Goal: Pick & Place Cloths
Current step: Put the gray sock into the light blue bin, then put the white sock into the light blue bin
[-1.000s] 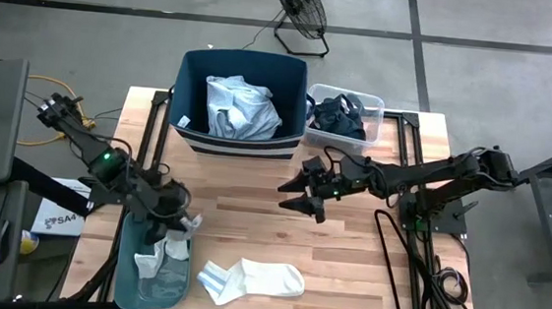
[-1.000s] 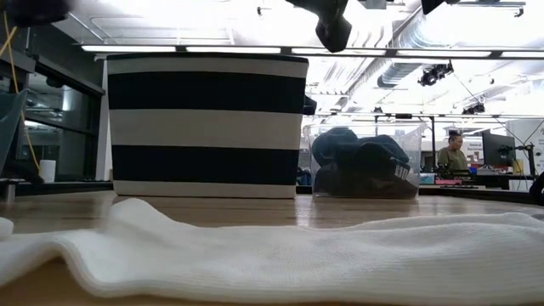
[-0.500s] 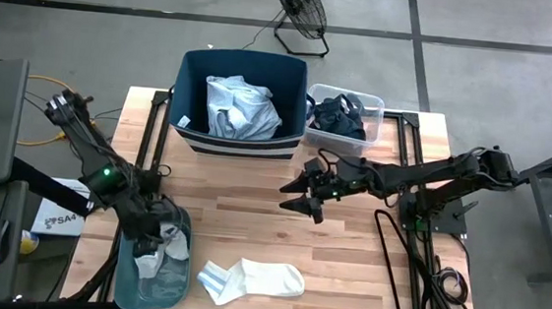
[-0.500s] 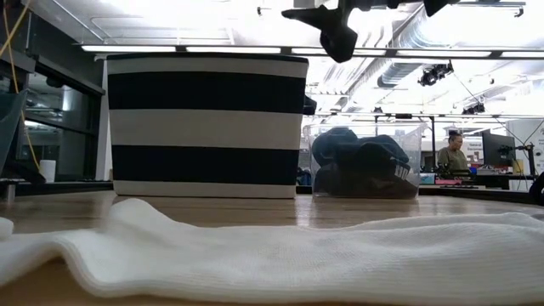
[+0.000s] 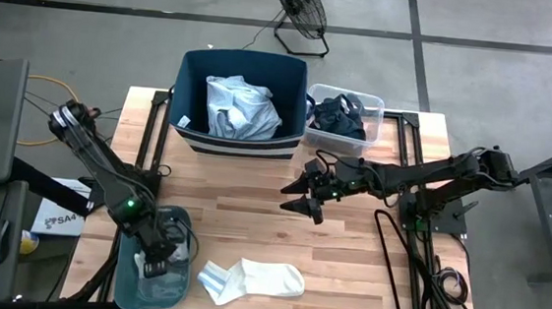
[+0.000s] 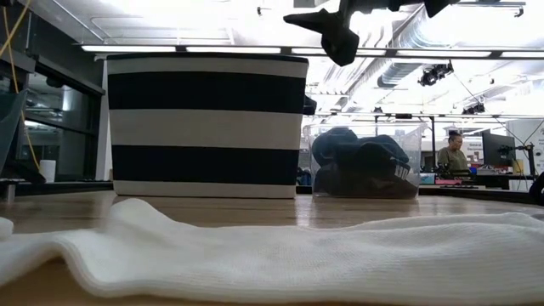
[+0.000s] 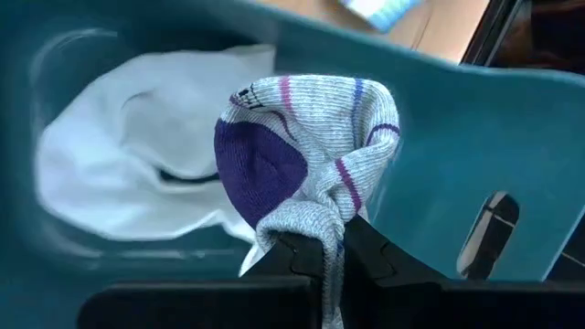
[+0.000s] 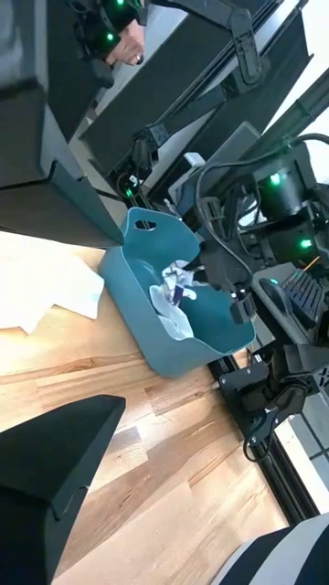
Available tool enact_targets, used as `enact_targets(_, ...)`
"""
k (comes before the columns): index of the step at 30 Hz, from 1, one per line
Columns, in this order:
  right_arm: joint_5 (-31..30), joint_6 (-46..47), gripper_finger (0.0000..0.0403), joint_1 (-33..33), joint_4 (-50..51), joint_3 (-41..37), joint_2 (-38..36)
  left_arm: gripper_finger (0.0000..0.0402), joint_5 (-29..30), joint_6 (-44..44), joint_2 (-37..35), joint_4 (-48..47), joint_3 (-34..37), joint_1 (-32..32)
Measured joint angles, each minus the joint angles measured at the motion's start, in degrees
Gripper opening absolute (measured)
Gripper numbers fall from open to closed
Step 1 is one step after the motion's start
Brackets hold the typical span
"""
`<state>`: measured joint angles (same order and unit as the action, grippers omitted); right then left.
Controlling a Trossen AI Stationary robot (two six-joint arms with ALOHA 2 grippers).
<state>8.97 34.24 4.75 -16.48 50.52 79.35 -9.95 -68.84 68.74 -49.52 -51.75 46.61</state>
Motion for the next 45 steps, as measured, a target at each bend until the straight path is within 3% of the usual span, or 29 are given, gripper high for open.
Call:
enact_targets(7, 0.2, 0.0, 0.0270, 0.0, 0.6, 0.0, 0.0, 0.0007, -0.2, 0.1, 3.5, 2.6, 0.0, 0.0)
enact_targets(15, 0.2, -1.1, 0.0270, 0.0, 3.1, 0.0, 0.0, 0.0051, -1.2, 2.6, 5.0, 3.4, 0.0, -0.1)
enact_targets(22, 0.4, -1.5, 0.0270, 0.0, 3.1, 0.0, 0.0, 0.0146, -1.5, 1.7, 4.9, 5.2, 0.0, -0.1)
enact_targets(29, 1.3, -1.5, 0.0270, 0.0, 3.1, 0.0, 0.0, 0.0260, -7.2, -2.4, 4.9, 5.6, 0.0, -0.1)
enact_targets(36, 3.8, 2.9, 0.0270, 1.0, 3.1, 0.0, 0.0, 0.0286, -13.9, -13.1, 3.9, 6.7, 0.0, -0.1)
enact_targets(41, 5.6, 12.1, 0.0270, 3.5, 3.0, 0.0, 0.0, 0.0280, -10.8, -15.3, 0.1, 6.7, 0.0, -0.1)
enact_targets(45, 4.1, 15.8, 0.0270, 7.2, 3.0, 0.0, 0.0, 0.0274, -0.7, -11.2, -3.7, 6.6, 0.0, -0.1)
